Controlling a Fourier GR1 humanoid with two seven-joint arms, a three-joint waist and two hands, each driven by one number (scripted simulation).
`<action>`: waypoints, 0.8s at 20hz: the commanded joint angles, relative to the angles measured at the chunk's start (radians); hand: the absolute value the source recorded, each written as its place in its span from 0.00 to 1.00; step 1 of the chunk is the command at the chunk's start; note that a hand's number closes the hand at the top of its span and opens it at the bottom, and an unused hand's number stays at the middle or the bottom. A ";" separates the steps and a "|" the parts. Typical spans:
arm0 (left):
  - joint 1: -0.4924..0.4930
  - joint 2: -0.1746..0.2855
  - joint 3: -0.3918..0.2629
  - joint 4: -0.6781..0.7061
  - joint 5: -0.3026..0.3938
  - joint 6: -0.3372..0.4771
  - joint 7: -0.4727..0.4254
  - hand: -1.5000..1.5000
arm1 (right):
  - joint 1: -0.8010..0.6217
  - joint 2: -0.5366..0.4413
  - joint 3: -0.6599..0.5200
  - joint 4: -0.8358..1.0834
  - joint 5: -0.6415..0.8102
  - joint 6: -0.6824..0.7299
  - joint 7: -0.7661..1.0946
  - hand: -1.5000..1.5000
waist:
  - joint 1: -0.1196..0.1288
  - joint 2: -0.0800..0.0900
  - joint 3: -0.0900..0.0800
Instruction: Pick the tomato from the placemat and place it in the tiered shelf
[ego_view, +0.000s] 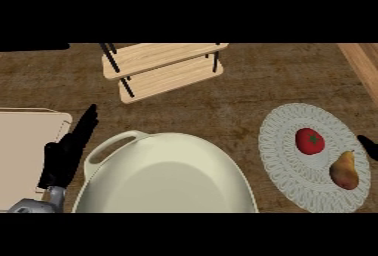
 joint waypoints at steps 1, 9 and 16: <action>0.040 -0.041 -0.040 0.043 0.019 -0.033 0.019 0.50 | 0.074 0.042 -0.147 0.014 -0.124 -0.027 -0.029 0.00 | 0.022 -0.012 0.009; 0.043 -0.055 -0.015 0.144 0.004 -0.097 -0.075 0.50 | 0.191 -0.031 -0.092 -0.350 -0.177 0.222 0.008 0.00 | 0.044 -0.012 0.006; 0.019 -0.039 -0.017 0.122 -0.012 -0.110 -0.056 0.50 | 0.188 -0.248 0.038 -0.512 -0.129 0.345 0.439 0.00 | 0.064 -0.007 0.003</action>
